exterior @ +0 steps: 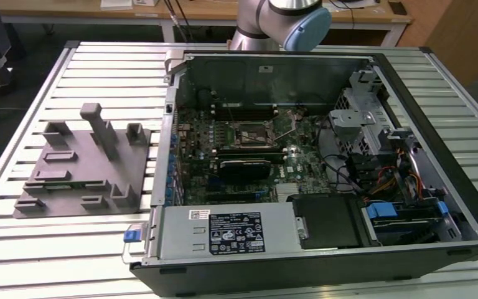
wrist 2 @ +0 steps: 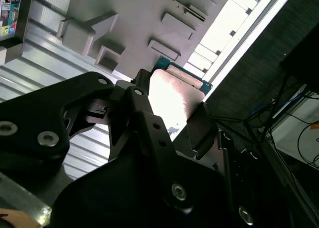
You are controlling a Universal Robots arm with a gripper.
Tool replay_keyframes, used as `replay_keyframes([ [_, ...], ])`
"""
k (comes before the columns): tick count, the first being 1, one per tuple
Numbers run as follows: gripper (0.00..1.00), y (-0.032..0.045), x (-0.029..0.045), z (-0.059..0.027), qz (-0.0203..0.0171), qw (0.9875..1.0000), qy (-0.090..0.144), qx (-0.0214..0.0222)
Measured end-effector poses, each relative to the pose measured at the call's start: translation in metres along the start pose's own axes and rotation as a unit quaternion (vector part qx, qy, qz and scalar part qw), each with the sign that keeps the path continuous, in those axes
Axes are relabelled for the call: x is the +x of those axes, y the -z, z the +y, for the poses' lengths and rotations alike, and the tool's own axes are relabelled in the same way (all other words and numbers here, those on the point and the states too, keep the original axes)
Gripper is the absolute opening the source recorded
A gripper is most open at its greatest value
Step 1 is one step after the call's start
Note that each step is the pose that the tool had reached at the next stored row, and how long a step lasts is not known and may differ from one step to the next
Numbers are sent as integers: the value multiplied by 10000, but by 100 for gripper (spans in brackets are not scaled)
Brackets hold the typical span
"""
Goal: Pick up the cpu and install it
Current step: 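Pick up the cpu and move it towards the insertion slot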
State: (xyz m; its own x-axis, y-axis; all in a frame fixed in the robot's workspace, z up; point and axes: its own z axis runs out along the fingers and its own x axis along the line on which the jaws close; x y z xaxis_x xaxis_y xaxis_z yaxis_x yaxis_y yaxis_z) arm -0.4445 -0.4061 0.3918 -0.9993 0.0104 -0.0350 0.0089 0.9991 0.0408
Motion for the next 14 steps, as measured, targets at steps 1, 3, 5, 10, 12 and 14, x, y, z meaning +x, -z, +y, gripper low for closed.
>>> replay_keyframes([
  [1,54,0,-3,1,1,10000,0,0],
  [3,54,0,-25,1,1,10000,0,0],
  [5,54,-2,-65,0,1,10000,0,0],
  [10,54,-6,-181,2,1,10000,0,0],
  [12,54,-8,-227,2,0,10000,0,0],
  [14,54,-10,-275,2,0,10000,0,0],
])
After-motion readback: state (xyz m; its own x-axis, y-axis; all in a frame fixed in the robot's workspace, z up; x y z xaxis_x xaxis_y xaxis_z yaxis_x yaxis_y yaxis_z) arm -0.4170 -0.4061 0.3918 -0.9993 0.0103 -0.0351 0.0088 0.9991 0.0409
